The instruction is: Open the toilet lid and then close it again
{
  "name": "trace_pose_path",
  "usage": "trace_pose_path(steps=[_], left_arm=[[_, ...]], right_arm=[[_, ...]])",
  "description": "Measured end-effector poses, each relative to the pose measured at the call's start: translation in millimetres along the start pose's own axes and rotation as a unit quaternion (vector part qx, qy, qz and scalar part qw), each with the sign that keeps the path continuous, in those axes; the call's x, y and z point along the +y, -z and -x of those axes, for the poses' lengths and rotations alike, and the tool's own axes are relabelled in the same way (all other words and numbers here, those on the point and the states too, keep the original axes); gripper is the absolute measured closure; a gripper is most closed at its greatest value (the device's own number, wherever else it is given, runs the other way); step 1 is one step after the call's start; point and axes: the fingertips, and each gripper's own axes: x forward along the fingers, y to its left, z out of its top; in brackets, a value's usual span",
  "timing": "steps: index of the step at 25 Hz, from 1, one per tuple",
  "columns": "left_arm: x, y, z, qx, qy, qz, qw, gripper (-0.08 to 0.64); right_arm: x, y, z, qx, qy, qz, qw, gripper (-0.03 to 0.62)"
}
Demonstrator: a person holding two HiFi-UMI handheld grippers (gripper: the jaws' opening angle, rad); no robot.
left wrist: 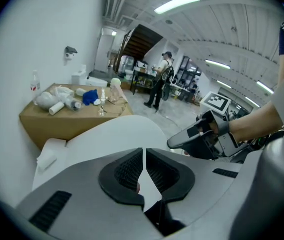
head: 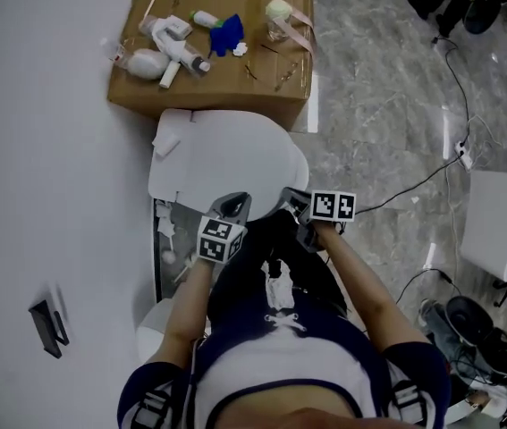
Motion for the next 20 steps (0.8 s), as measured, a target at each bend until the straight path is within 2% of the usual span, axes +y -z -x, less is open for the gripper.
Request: trace_pose_path(steps=[3,7,15,20], left_arm=[[-3.5,1.4,6.5,0.003,0.009,-0.003,0.9999,0.474],[-14.2,6.2,9.8,0.014,0.030,-0.014,0.9993,0.423],[-15.7,5.9,13.4,0.007,0.011,-0.033,0.9994,0.393],[-16.3,9.0,19.2,0.027,-0.032,-0.082,0.9958,0.349]], right_arm=[[8.8,-0.8,-1.1,0.004,-0.004,0.003,1.000,0.563],[27.4,-3.4,-4.2,0.007,-0.022,0.009,1.000,0.565],[63.2,-6.5,-8.6,0.020,-0.056,0.025,0.998,0.566],[89.4,-10.3,-15.8,0.031,-0.076,0.044,0.996,0.571]])
